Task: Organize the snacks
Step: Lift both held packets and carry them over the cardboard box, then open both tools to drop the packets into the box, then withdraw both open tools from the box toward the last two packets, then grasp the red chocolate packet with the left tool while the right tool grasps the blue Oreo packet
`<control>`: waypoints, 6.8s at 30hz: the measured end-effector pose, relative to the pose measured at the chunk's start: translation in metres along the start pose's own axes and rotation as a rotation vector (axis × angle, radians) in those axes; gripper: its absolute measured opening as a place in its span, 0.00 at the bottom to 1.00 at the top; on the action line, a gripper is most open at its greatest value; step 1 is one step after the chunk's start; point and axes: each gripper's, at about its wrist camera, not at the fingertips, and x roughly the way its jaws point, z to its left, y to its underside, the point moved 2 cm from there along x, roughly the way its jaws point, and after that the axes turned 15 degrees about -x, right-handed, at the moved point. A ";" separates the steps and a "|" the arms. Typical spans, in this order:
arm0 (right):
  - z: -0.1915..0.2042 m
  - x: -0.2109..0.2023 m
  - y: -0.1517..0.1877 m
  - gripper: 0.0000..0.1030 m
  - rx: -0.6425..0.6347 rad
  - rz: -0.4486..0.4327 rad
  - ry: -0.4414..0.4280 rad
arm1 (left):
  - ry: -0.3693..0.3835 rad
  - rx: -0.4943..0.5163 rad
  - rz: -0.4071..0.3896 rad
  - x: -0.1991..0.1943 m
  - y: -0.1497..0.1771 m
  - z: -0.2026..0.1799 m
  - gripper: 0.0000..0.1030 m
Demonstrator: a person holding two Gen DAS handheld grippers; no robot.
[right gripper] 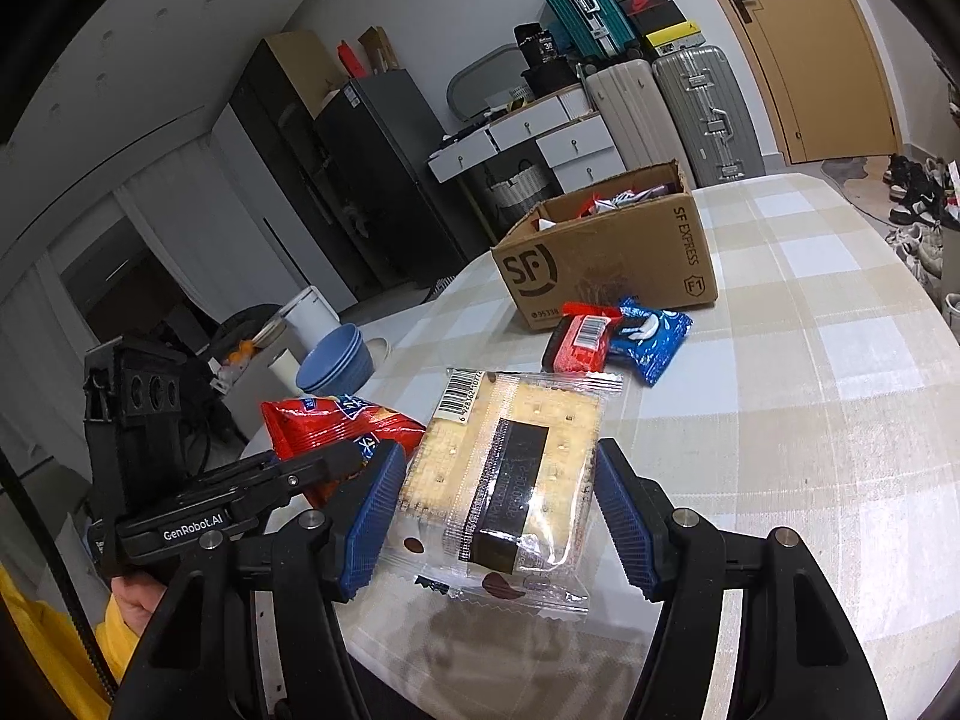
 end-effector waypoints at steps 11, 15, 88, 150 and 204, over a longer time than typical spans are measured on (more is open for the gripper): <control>-0.014 0.009 -0.004 0.63 0.021 0.004 0.016 | 0.010 -0.004 0.017 0.013 0.000 -0.002 0.33; -0.021 0.009 -0.027 0.63 0.011 -0.034 0.010 | 0.020 -0.018 0.008 0.019 -0.015 -0.001 0.33; -0.158 0.187 -0.237 0.64 -0.044 0.136 0.079 | -0.107 0.080 0.024 0.272 -0.293 -0.047 0.34; -0.001 -0.053 -0.036 0.99 -0.187 -0.232 0.258 | -0.135 0.067 -0.319 -0.051 -0.036 -0.043 0.99; -0.082 0.118 -0.033 0.99 -0.215 0.150 0.172 | -0.117 -0.070 0.050 0.279 -0.115 0.027 0.40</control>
